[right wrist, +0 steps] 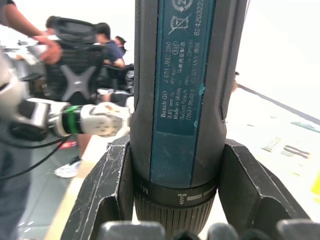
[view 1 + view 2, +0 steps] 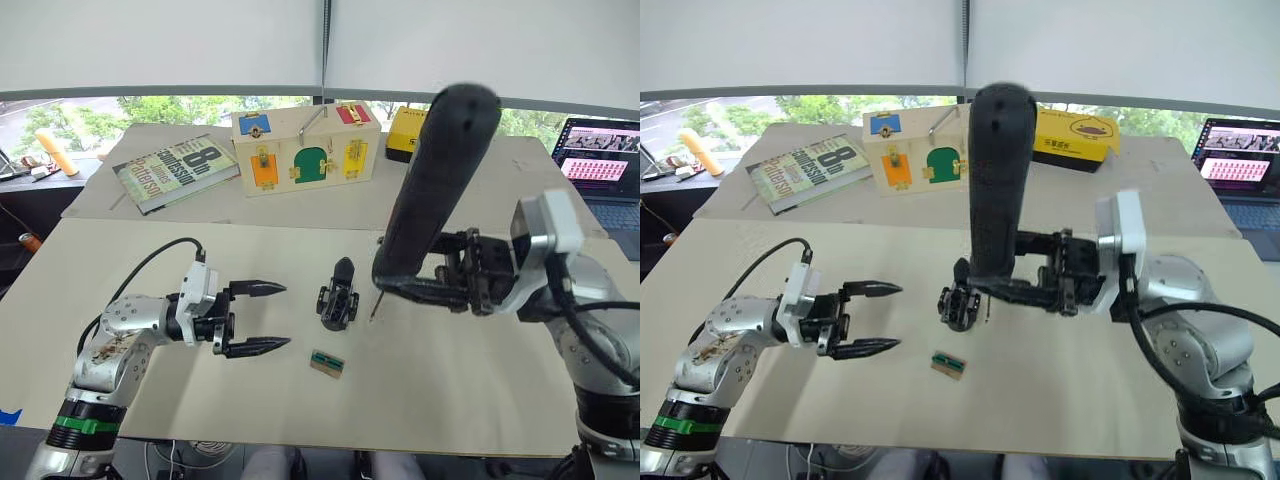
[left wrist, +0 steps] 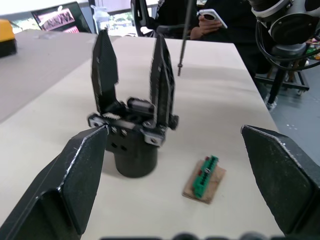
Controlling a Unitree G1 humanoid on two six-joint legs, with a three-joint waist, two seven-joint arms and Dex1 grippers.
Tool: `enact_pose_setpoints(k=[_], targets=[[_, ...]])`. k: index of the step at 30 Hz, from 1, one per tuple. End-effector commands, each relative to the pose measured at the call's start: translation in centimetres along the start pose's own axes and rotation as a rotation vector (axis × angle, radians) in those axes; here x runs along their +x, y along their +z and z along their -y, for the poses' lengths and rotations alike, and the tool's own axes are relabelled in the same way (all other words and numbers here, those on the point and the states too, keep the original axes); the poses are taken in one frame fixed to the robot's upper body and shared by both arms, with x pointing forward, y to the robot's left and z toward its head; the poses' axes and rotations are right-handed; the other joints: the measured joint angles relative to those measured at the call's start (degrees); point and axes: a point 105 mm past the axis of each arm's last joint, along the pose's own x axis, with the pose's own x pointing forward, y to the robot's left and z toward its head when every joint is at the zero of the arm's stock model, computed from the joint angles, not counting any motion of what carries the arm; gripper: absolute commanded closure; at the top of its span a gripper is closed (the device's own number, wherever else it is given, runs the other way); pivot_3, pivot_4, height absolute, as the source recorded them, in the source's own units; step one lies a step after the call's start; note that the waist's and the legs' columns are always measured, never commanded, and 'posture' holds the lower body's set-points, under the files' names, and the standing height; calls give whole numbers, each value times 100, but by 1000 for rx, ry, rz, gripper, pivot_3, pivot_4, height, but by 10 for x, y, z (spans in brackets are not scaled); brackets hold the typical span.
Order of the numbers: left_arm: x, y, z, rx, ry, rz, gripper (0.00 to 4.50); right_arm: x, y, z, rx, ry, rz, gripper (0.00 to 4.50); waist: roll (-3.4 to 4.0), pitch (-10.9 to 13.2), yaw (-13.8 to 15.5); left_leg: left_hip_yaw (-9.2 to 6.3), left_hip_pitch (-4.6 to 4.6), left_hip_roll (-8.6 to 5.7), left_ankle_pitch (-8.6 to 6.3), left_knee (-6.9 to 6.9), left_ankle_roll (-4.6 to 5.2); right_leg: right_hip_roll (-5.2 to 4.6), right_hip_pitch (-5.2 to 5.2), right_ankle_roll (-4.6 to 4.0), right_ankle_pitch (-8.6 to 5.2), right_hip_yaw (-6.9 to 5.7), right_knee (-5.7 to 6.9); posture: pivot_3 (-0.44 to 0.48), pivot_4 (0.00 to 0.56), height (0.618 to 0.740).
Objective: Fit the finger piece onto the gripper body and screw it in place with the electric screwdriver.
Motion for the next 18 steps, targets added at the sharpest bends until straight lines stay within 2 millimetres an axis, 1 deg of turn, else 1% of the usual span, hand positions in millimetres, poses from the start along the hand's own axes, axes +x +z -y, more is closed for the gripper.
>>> enact_pose_setpoints(k=[1,4,9,12,18], targets=[[3,5,-7,29,9,7,0,2,17,11,-23,-21,59,2587,0,0,-9,3,0,0,0,0,0,5,0,0,0,0,0,0,150,740],[6,3,-12,36,17,3,0,6,15,21,-13,-38,68,2587,-1,1,-7,5,-1,-1,1,1,-1,6,0,0,0,0,0,0,150,740],[9,-2,-18,38,22,-6,0,20,11,28,16,-35,93,2587,0,1,-23,7,-1,0,1,0,-1,10,0,0,0,0,0,0,150,740],[11,-8,-19,39,20,-19,0,30,7,29,39,-22,105,2587,0,1,-44,8,-3,0,1,0,-1,12,-1,1,0,-1,3,0,150,740],[15,-14,-20,36,25,-24,0,44,1,24,64,13,124,2587,0,1,-58,6,-7,-1,1,-1,-1,12,0,2,1,-6,4,0,150,740]])
